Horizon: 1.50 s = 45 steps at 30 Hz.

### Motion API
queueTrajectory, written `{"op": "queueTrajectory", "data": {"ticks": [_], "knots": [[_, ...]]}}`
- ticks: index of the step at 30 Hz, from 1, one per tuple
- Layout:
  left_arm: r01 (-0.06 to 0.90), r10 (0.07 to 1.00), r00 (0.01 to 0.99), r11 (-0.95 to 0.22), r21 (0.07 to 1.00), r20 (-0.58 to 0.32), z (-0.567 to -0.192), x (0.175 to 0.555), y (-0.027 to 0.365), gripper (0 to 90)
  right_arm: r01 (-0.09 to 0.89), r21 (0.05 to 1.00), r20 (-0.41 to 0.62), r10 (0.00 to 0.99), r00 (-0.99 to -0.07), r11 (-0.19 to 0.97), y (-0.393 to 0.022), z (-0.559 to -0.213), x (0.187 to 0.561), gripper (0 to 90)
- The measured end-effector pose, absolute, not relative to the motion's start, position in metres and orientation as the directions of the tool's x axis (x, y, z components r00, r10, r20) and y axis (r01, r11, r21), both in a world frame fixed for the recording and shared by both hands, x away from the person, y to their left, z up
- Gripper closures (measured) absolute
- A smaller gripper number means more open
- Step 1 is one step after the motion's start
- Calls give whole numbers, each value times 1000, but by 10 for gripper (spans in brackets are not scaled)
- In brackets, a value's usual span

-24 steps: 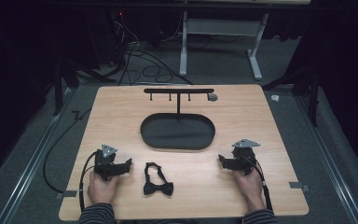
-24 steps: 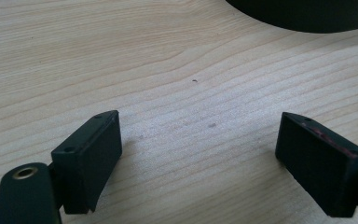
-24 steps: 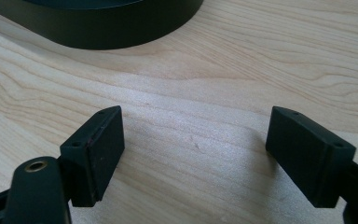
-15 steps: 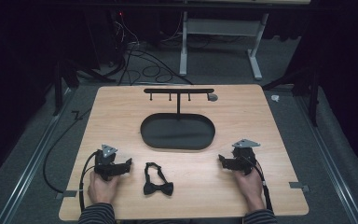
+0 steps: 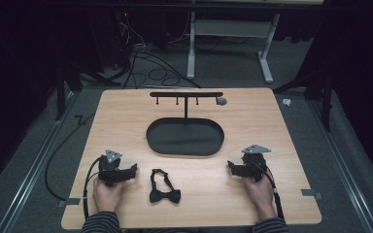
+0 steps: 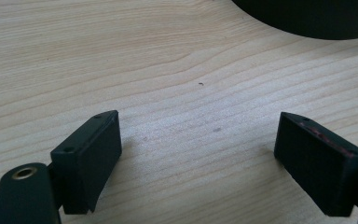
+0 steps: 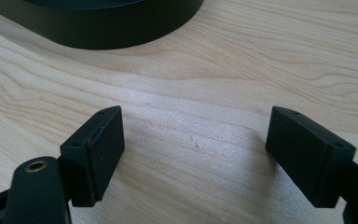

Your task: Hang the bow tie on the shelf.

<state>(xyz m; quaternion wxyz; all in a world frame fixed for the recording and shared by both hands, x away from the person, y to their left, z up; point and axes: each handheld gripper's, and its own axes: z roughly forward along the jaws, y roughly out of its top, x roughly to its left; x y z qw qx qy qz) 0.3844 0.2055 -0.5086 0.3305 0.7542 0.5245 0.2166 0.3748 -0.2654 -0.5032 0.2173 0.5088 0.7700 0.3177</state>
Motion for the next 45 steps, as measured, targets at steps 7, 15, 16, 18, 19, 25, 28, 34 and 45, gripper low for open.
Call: {"op": "queueTrajectory", "data": {"ticks": [7, 15, 16, 18, 19, 25, 28, 34, 45], "knots": [[657, 945, 328, -212, 724, -21, -507, 384, 203, 195, 645, 710, -12, 921, -389, 281, -265, -503, 375, 206], [657, 947, 321, -204, 726, -25, -503, 381, 200, 279, 645, 710, -12, 921, -390, 283, -265, -503, 374, 206], [652, 947, 320, -199, 731, -27, -503, 381, 200, 283, 645, 710, -12, 921, -390, 283, -265, -503, 374, 206], [652, 943, 330, -187, 735, -53, -501, 380, 200, 308, 645, 710, -12, 921, -390, 283, -265, -503, 374, 206], [658, 940, 335, -186, 730, -62, -501, 380, 200, 332, 645, 710, -12, 921, -390, 283, -265, -503, 374, 206], [650, 937, 345, -196, 734, -56, -495, 374, 198, 362, 645, 709, -13, 920, -392, 285, -265, -503, 374, 205], [642, 930, 367, -225, 733, -36, -489, 371, 194, 376, 644, 710, -13, 919, -393, 286, -265, -503, 374, 205], [626, 909, 416, -263, 734, -29, -482, 366, 185, 402, 644, 710, -14, 919, -393, 286, -265, -503, 374, 206], [636, 864, 495, -289, 715, -92, -470, 361, 157, 476, 642, 710, -14, 918, -396, 288, -265, -503, 373, 206]]}}
